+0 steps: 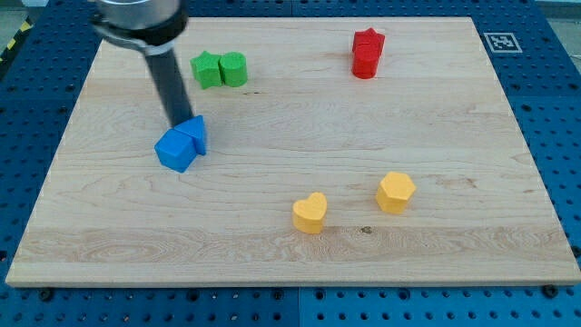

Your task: Move yellow hexagon to the right of the yellow heart

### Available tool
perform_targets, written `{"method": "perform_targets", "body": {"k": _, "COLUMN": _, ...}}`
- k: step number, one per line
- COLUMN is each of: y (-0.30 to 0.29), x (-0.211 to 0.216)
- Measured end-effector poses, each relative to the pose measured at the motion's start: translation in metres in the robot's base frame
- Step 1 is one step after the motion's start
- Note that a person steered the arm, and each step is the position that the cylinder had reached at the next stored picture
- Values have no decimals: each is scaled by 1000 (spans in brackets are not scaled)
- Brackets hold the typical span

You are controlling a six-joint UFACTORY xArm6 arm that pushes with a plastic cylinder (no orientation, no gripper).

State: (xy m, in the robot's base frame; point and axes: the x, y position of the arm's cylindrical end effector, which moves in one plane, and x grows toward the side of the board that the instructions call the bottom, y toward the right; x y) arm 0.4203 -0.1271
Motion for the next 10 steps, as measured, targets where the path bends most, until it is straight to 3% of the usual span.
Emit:
{"method": "perform_targets", "body": {"k": 3, "y": 153, "x": -5}}
{"method": "perform_targets", "body": {"k": 8, "y": 225, "x": 15}}
{"method": "perform_targets", "body": {"k": 10, "y": 225, "x": 27}}
